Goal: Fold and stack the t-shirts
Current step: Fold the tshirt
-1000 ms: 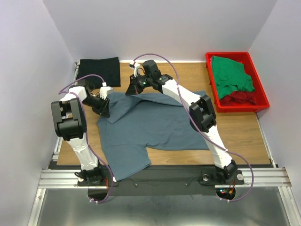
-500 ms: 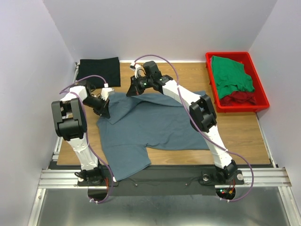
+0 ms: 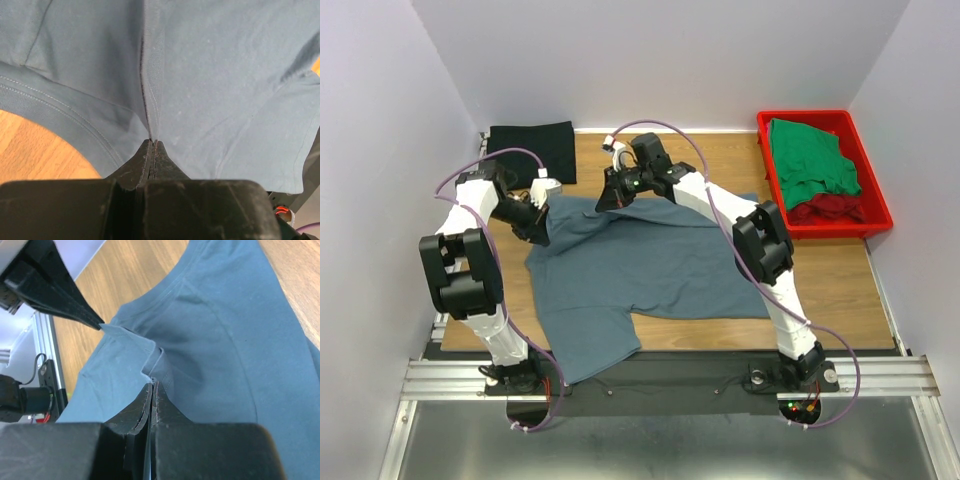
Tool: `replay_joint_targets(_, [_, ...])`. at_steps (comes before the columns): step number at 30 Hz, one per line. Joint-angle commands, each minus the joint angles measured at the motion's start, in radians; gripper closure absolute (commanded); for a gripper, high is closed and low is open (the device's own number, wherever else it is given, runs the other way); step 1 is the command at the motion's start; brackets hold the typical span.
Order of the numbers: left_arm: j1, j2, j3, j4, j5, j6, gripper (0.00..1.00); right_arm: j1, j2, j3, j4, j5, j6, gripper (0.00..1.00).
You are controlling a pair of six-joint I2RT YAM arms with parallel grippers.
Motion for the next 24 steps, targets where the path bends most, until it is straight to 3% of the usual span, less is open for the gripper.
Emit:
replay_joint_targets(1, [-0.003,-0.05,0.008,-0.065,-0.008,0.035,1.0,-0.007,-0.091,-0.027,0.038,-0.032,-0.018,1.0])
replay_joint_targets(11, [-0.017,-0.121,0.021,-0.149,-0.004,0.061,1.0,-0.012,-0.165,-0.127,0.038,-0.066,-0.027,0.99])
replay_joint_targets(24, [-0.066,-0.207,-0.087,-0.151,-0.064,0.046,1.0,-0.017,-0.214,-0.239,0.035,-0.091,-0.048,0.99])
